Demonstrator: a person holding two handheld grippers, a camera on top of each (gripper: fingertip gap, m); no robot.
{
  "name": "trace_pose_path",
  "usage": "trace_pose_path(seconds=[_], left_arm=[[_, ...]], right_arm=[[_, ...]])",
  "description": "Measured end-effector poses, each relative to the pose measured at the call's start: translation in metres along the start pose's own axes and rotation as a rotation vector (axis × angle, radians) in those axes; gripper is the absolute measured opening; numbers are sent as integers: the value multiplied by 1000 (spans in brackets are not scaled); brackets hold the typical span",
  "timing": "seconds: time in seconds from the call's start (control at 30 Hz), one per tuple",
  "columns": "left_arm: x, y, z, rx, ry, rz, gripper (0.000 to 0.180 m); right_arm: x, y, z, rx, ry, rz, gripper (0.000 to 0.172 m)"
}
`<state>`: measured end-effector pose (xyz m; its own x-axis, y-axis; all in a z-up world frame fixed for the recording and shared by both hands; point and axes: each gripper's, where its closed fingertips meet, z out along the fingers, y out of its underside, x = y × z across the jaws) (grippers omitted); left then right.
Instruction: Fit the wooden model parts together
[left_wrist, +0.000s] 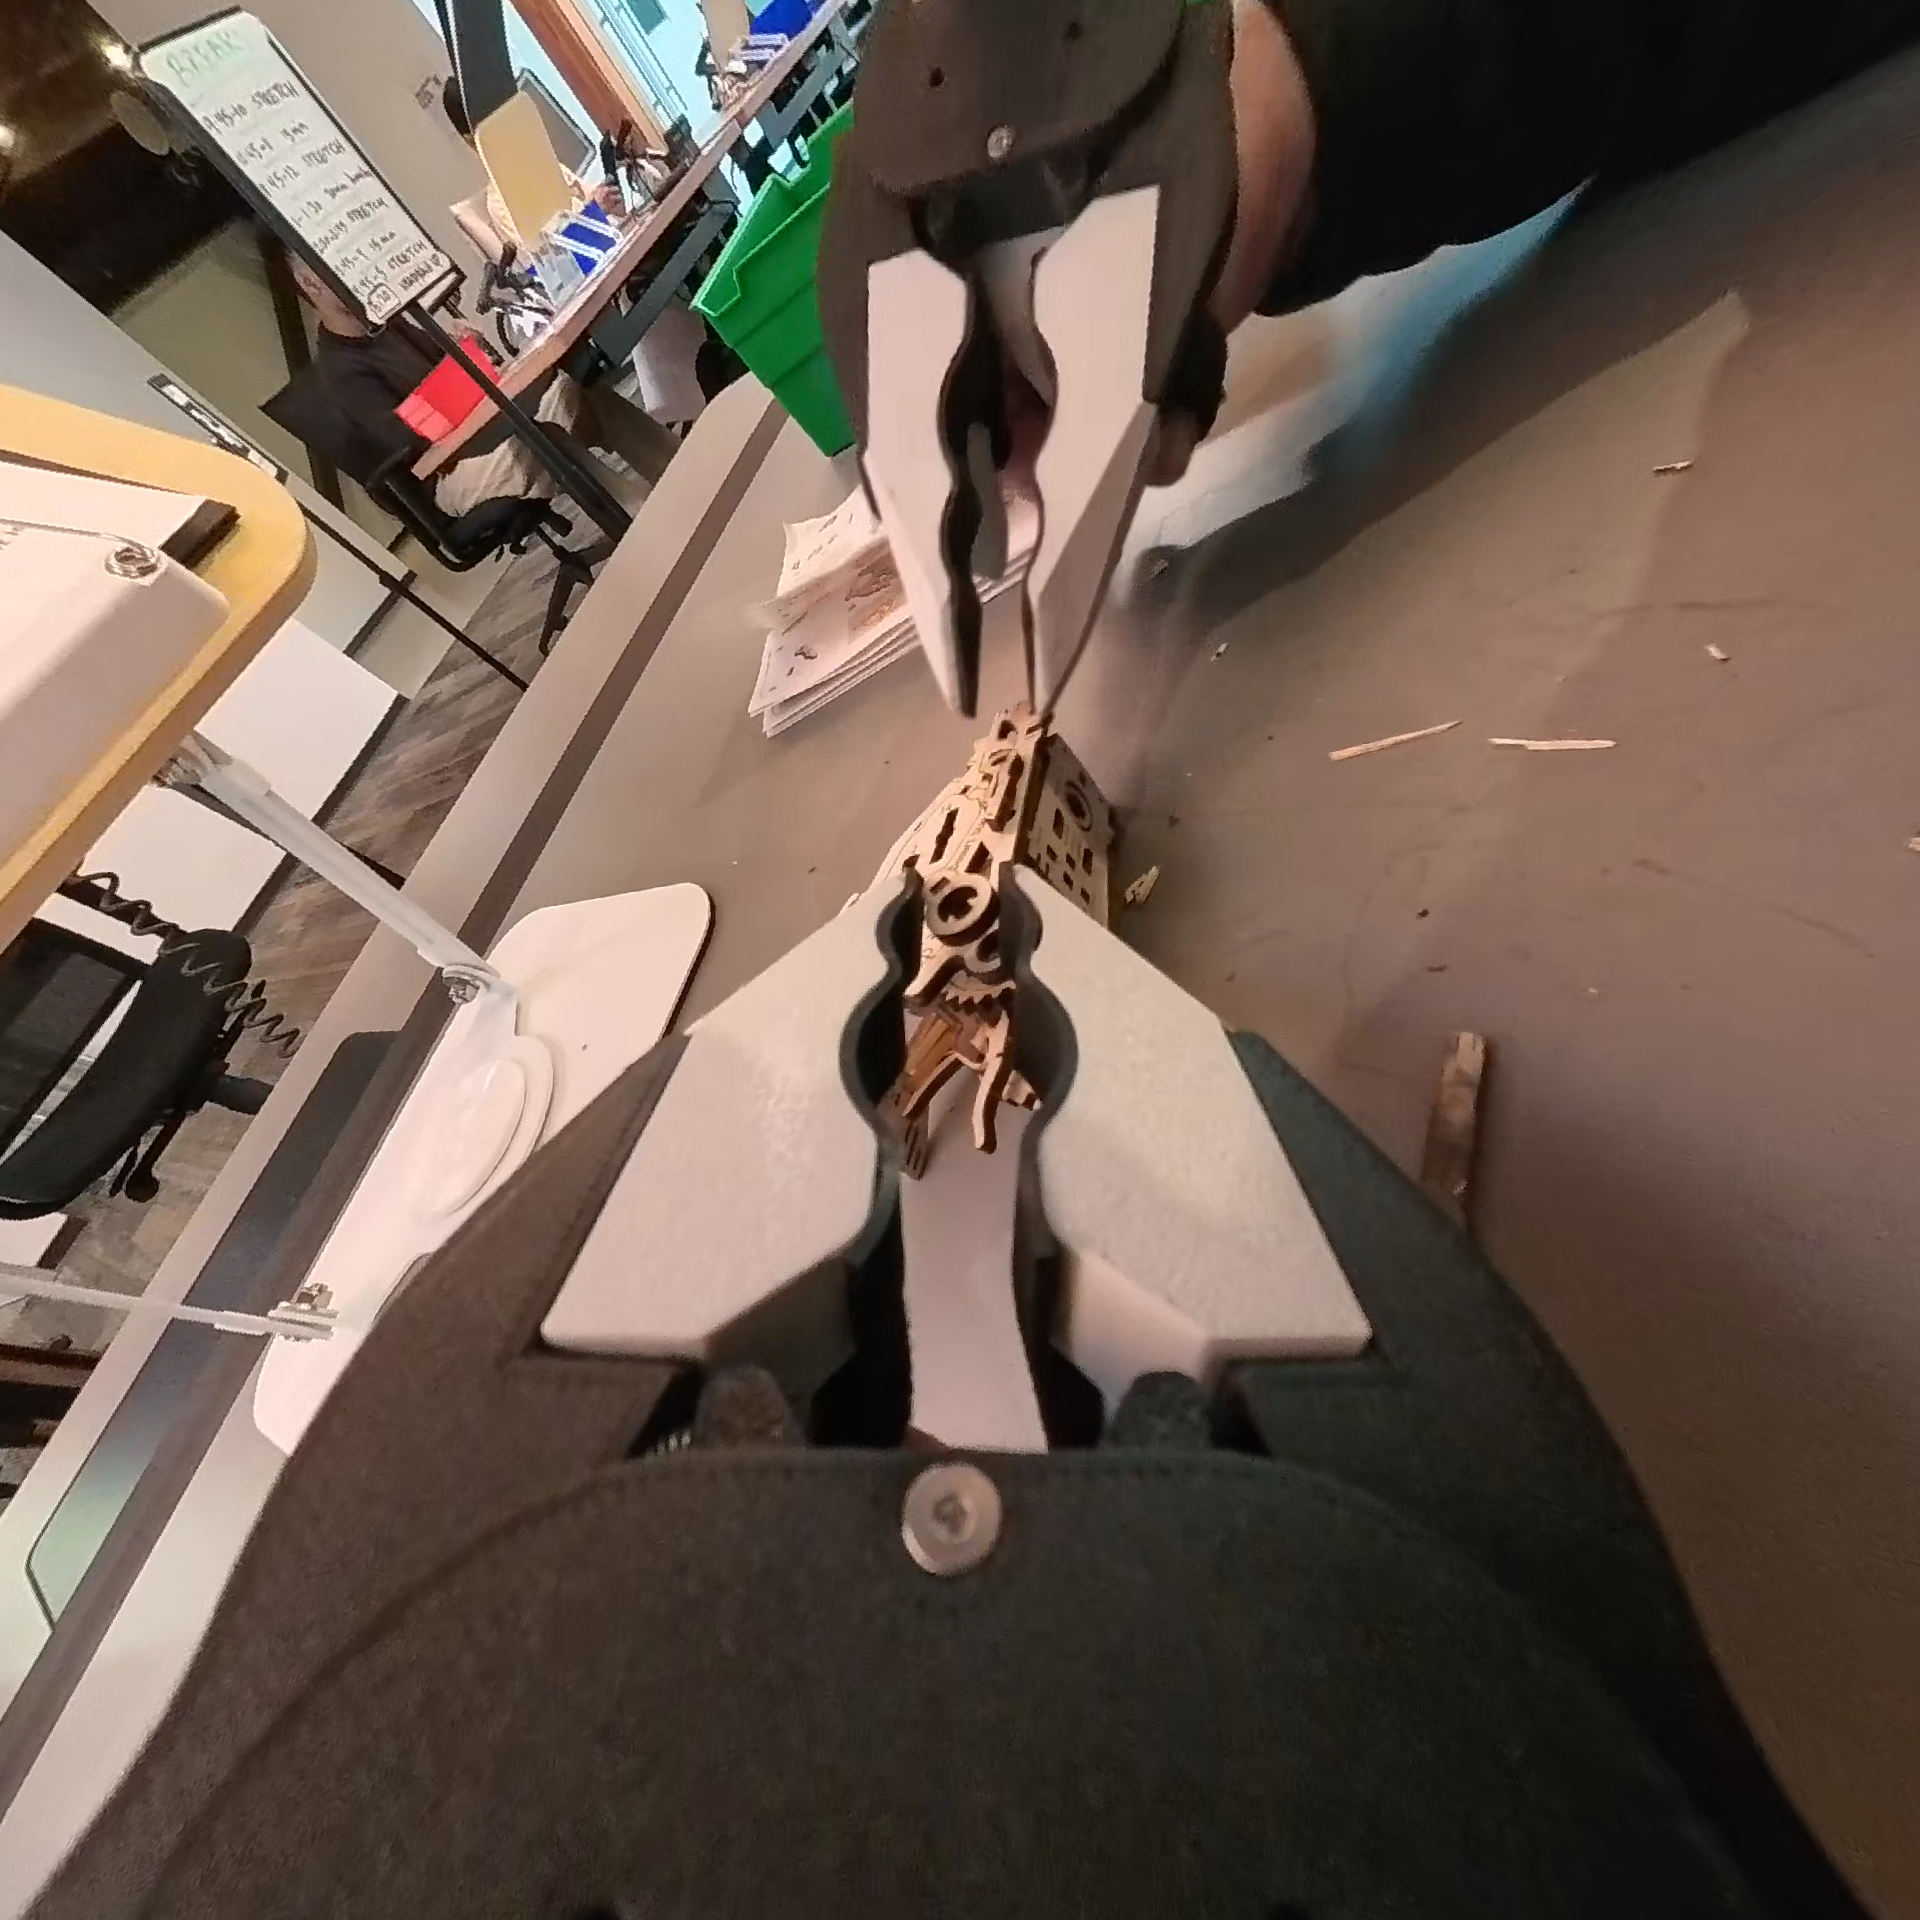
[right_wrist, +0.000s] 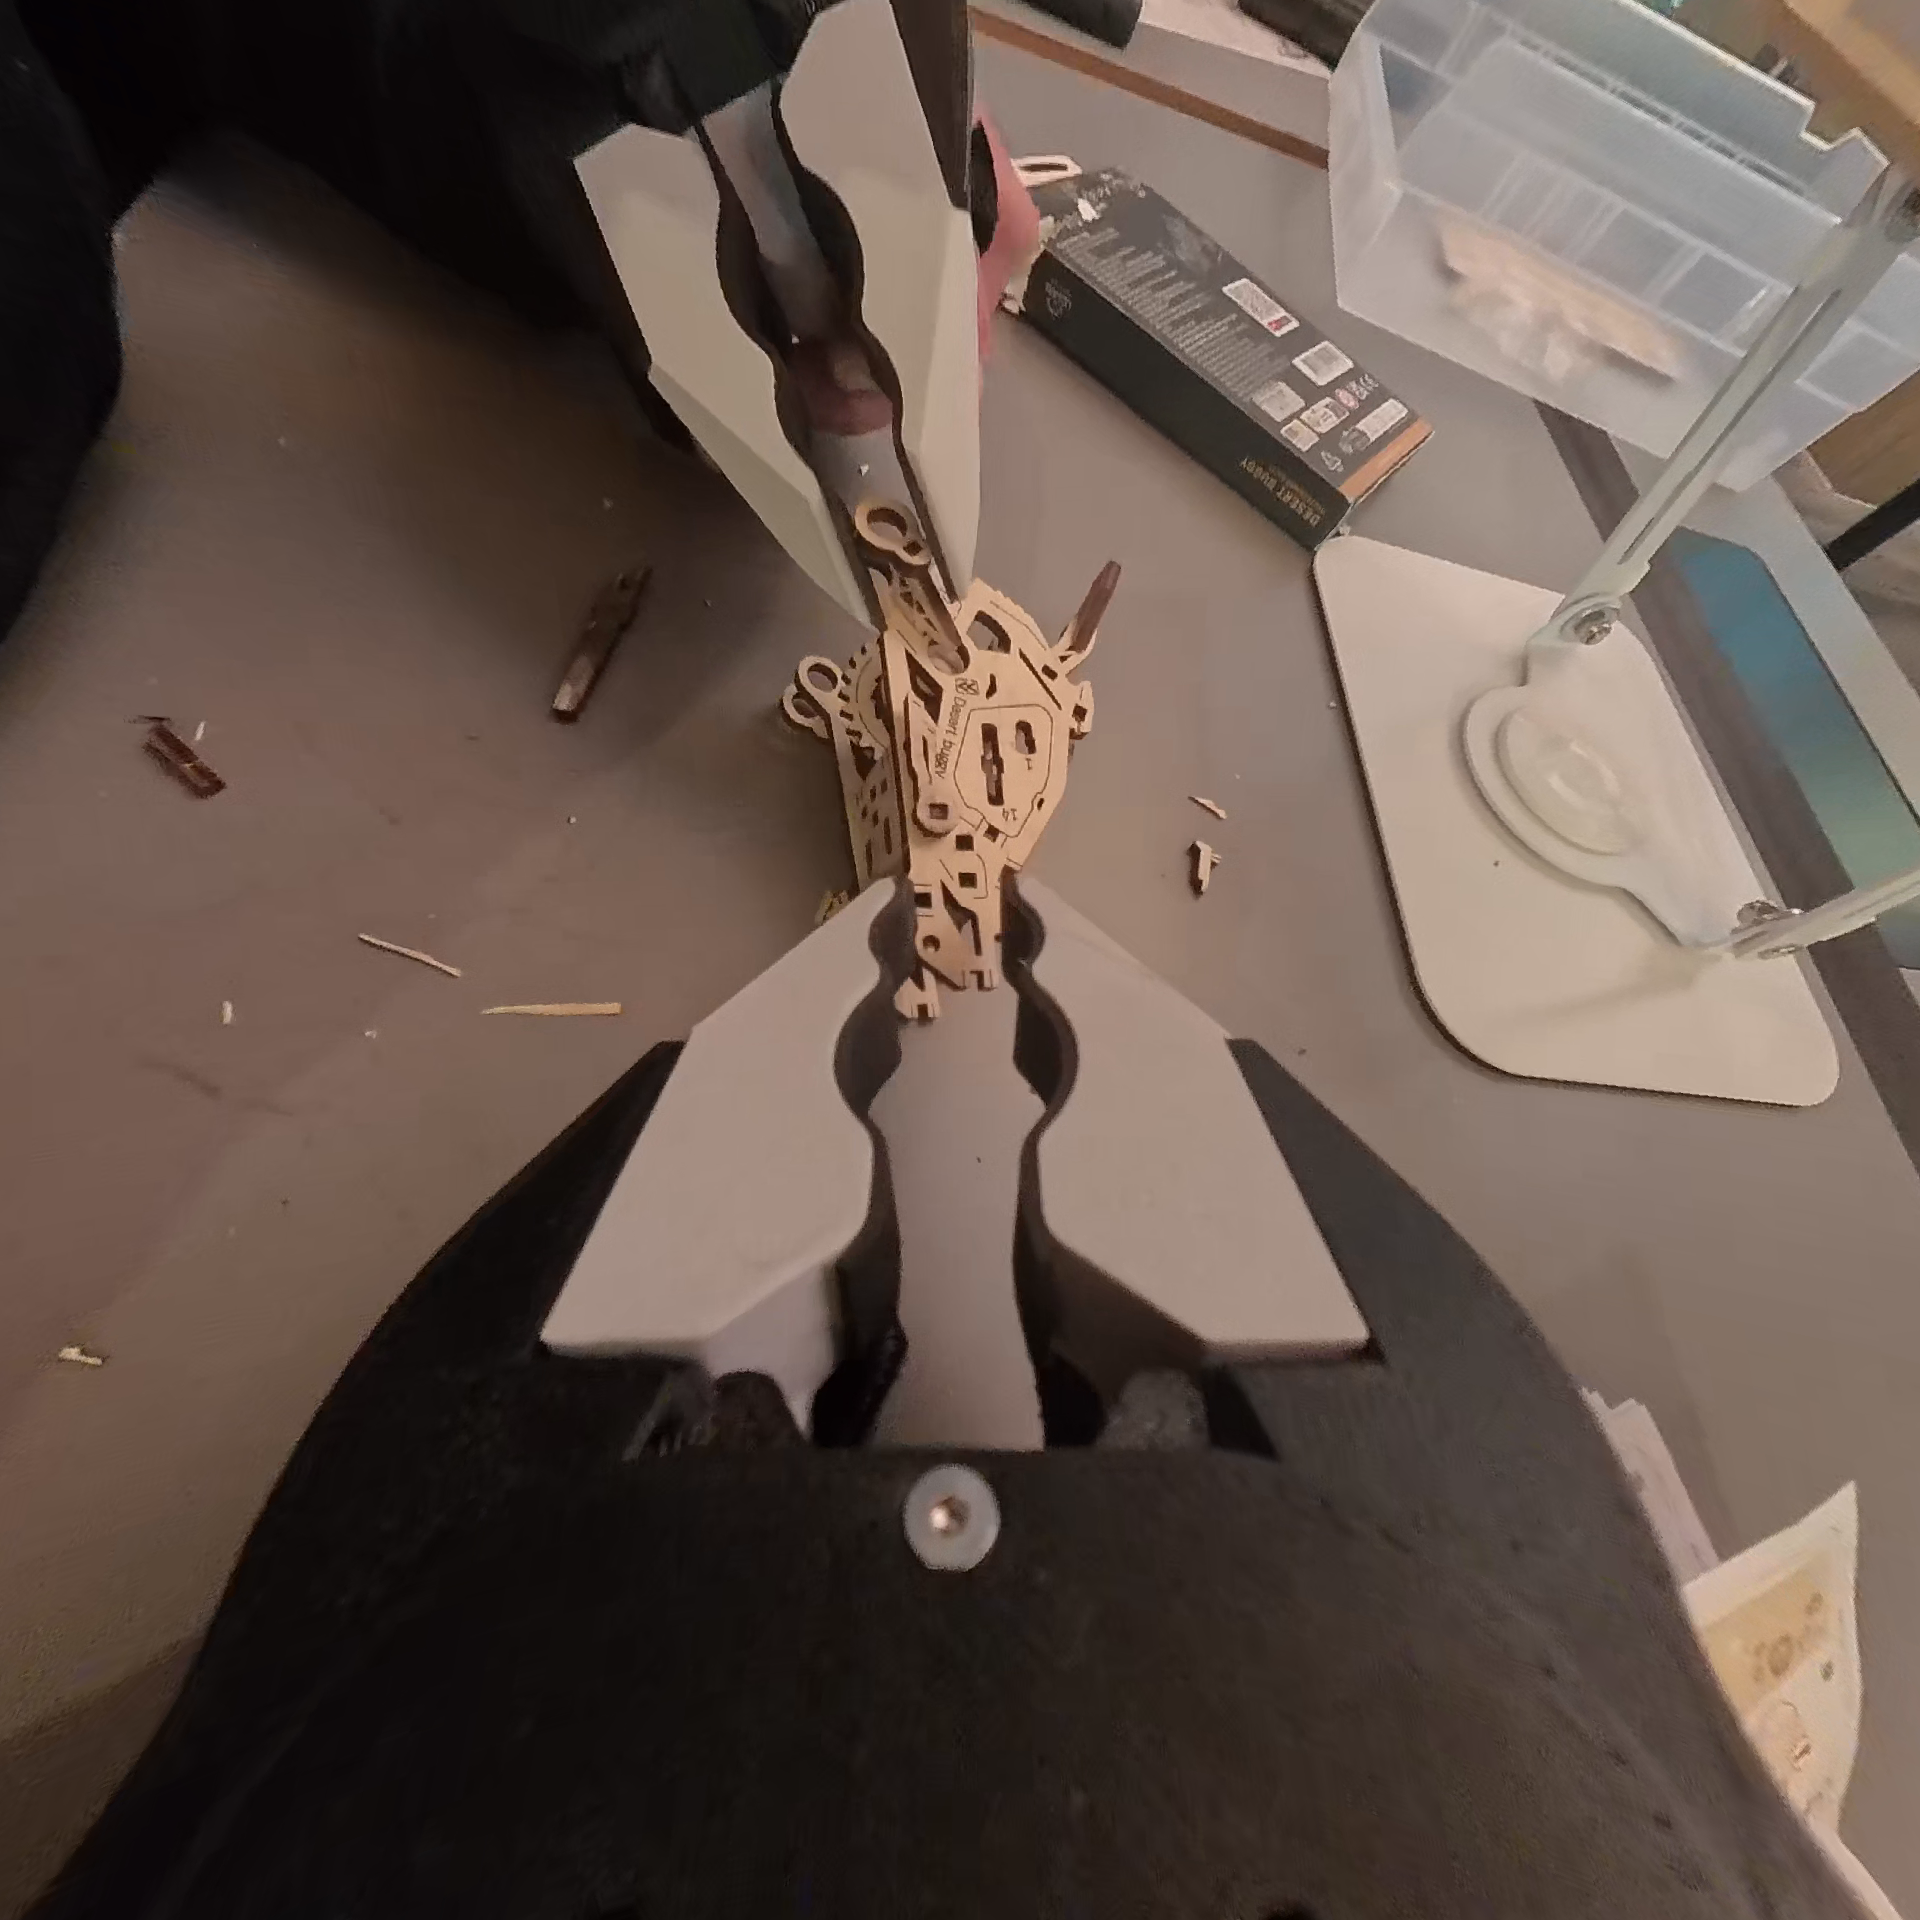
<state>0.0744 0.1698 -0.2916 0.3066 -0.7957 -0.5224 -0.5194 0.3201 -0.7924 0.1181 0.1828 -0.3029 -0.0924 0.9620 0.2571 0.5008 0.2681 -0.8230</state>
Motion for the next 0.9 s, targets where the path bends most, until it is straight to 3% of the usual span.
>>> trace_pose_path(seconds=[0.9], left_arm=[[-8,0,3,-47,-62,14,11]], right_arm=[[11,10,3,42,-9,164,0]])
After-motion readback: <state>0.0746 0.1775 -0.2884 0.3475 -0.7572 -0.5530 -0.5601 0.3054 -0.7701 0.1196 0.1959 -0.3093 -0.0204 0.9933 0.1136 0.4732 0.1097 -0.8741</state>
